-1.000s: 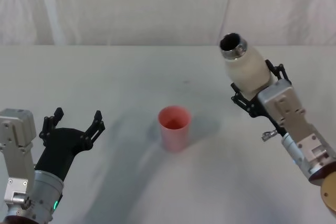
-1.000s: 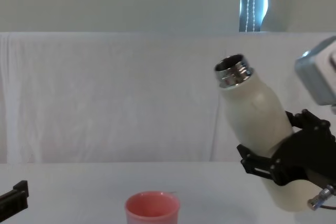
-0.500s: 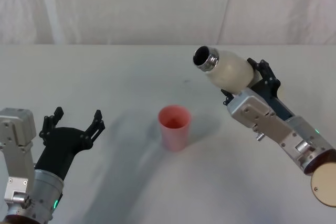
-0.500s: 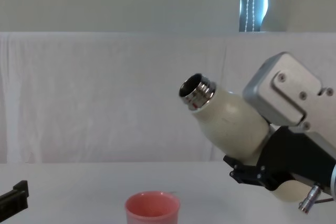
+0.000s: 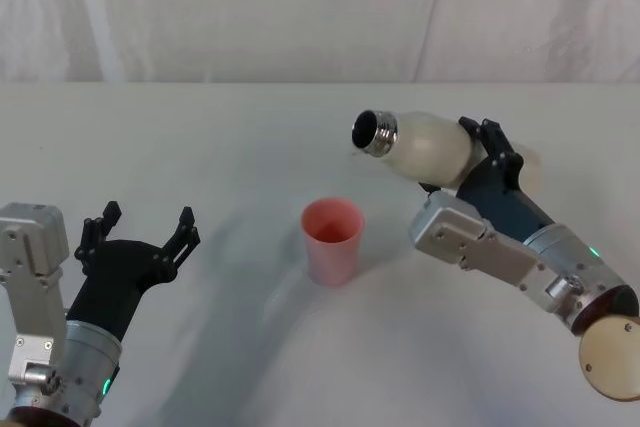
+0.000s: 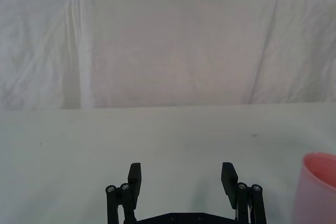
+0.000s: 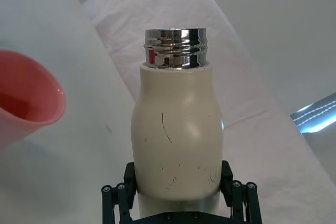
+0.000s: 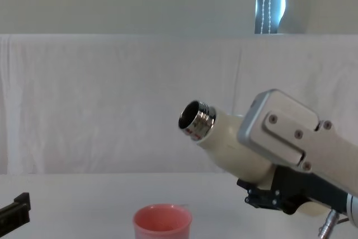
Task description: Grasp the thermos with one hand and pour water into the cup lid.
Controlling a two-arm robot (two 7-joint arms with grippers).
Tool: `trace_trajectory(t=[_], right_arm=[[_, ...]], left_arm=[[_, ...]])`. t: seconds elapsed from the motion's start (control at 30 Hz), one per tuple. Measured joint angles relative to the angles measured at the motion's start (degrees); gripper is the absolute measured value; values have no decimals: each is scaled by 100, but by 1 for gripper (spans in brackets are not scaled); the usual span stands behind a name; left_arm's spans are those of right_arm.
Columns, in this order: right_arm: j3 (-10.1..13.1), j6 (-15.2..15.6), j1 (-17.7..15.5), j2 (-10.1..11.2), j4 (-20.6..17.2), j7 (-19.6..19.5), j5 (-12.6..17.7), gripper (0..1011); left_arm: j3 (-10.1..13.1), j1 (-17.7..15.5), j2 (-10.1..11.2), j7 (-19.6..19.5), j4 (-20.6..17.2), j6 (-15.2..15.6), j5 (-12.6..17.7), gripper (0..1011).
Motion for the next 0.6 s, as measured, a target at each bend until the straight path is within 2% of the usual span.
trace_trajectory(t=[0.6], right_arm=[[-287,16,56,131,248,-175,-587,959]], left_arm=[[0,0,0,0,0,0,0,1001]])
